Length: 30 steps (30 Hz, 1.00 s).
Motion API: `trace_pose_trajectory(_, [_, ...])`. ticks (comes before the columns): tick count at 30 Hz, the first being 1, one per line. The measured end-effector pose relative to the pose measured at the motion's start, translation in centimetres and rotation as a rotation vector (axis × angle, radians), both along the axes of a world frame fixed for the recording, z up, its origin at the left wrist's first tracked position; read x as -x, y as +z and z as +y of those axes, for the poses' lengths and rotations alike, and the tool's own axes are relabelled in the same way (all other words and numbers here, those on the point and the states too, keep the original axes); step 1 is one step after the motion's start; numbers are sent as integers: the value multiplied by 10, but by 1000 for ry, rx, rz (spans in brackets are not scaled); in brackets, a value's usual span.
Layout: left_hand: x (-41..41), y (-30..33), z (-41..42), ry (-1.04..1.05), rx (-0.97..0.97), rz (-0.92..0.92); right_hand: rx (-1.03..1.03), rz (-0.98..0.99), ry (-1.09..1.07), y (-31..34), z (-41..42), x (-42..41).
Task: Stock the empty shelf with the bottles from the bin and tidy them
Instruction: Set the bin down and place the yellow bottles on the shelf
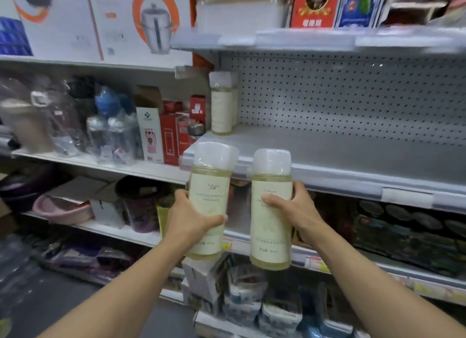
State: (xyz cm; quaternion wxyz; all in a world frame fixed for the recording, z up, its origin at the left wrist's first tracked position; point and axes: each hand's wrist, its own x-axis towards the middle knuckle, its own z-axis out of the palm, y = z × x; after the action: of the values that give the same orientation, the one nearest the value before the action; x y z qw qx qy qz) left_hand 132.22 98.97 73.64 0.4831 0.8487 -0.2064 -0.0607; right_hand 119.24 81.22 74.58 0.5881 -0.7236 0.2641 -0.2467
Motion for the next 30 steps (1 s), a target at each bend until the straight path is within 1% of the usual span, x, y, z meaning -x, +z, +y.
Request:
trace_pose_trajectory(6, [-11,57,-8,-73,81,-53,33,-126,-69,61,1,-6])
trace_pose_trajectory(12, [-27,91,-31,-115,141,-91,85,-165,-89,99,-17,-22])
trace_pose_trajectory(24, [-93,115,-107,-60,236,-115,186,-217,-76,130,-90,-113])
trace_pose_trajectory(30, [-132,112,-145,-21,265,-94,180,-225,-43,130,-127,-160])
